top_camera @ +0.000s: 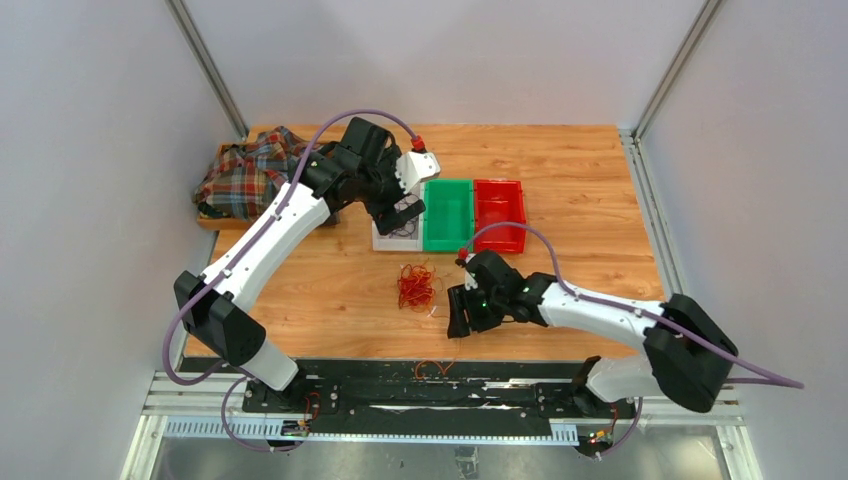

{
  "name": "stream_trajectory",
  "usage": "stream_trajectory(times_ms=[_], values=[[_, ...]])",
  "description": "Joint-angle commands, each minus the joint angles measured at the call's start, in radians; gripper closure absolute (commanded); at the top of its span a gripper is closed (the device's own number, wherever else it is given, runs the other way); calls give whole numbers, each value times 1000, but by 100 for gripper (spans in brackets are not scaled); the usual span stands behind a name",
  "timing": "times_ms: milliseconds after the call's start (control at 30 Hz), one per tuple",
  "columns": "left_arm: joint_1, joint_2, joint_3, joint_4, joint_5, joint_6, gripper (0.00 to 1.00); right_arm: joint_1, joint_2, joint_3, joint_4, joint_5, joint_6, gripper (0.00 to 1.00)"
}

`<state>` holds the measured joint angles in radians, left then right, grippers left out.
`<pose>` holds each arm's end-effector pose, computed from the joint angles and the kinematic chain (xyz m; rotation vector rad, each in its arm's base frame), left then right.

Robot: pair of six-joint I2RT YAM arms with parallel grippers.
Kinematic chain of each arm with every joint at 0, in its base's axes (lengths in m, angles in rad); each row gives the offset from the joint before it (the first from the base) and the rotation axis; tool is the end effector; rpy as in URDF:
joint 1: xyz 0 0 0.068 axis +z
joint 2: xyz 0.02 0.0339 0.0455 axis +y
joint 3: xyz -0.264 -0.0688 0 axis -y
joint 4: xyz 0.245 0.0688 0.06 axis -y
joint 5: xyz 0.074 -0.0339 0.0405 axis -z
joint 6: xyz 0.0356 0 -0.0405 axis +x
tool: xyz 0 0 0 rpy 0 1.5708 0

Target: Untangle the cables

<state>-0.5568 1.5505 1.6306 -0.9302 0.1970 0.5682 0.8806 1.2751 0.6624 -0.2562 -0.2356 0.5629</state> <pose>0.2730 -0.1782 0.3750 1.3615 1.9913 -0.2330 0.1516 0.1966 0.1913 -0.5286 2.5792 0.8699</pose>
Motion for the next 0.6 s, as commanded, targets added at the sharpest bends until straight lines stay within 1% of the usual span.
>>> stream_trajectory(times_ms=[0,100,167,200,267,300,333,433,533,567], values=[[3,-26,34,-11,9,5,2,-9,108,-22,66,-156,46,46],[3,-33,35,-15,5,12,2,-11,164,-13,111,-182,63,53],[3,-40,33,-15,4,15,2,-13,186,-2,142,-193,74,61],[3,-43,31,-15,7,14,2,-17,191,5,152,-196,78,72],[3,-51,25,-15,19,15,2,-30,172,17,156,-191,72,88],[3,-56,17,-15,28,16,2,-42,148,24,151,-180,66,95],[3,-63,8,-15,43,19,2,-56,115,34,139,-171,51,99],[3,-94,-40,-13,116,34,2,-87,0,106,64,-109,-33,99],[3,-115,-73,-17,196,31,2,-100,-97,171,35,-95,-106,99],[3,-127,-86,-19,245,33,2,-100,-124,191,34,-92,-131,99]])
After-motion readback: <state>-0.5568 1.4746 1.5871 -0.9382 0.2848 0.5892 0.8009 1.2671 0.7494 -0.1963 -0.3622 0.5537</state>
